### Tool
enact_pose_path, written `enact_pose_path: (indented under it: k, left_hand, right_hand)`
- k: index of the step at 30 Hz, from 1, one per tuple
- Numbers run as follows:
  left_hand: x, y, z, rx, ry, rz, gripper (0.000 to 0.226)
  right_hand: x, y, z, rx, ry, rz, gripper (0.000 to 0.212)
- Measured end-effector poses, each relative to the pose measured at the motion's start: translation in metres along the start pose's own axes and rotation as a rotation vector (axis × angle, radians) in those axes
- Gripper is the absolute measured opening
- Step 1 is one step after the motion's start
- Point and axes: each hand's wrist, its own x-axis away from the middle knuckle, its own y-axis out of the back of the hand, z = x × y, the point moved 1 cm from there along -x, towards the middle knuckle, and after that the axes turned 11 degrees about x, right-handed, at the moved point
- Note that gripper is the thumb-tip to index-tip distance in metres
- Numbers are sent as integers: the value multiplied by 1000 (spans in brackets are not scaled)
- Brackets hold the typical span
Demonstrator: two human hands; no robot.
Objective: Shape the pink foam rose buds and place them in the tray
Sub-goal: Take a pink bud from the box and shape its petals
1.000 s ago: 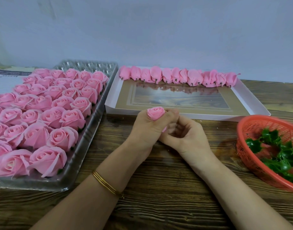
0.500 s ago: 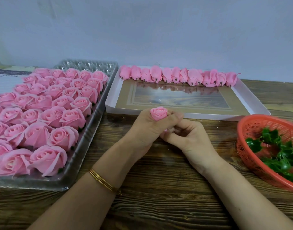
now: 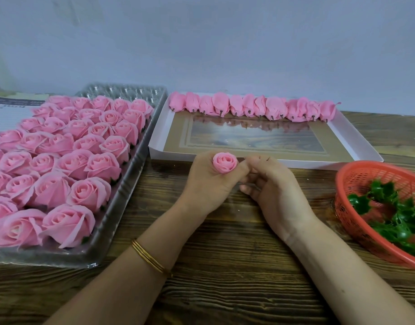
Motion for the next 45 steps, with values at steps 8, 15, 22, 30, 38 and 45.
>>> enact_pose_path:
  k: [8,15,22,30,38,45]
  left_hand:
    - [3,-1,7,-185,25,143,11]
    - [4,-3,7,-208,21,132,12]
    - [4,-2,7,-265,-20,101,8]
    - [5,-3,8,-274,-61,99,4]
    - [6,-4,6,-247,-67,136,6]
    - [4,-2,7,-229,-44,152,8]
  right_hand:
    - [5,-6,2,-27,-16,66,57]
    - [5,-6,3,-60,-31,66,54]
    - [4,-5,2,-53,-37,92,62]
    - [4,-3,3,-35,-33,144,58]
    - [4,-2,2,-15,-32,130,58]
    - [5,-1,3,-2,-25,137,48]
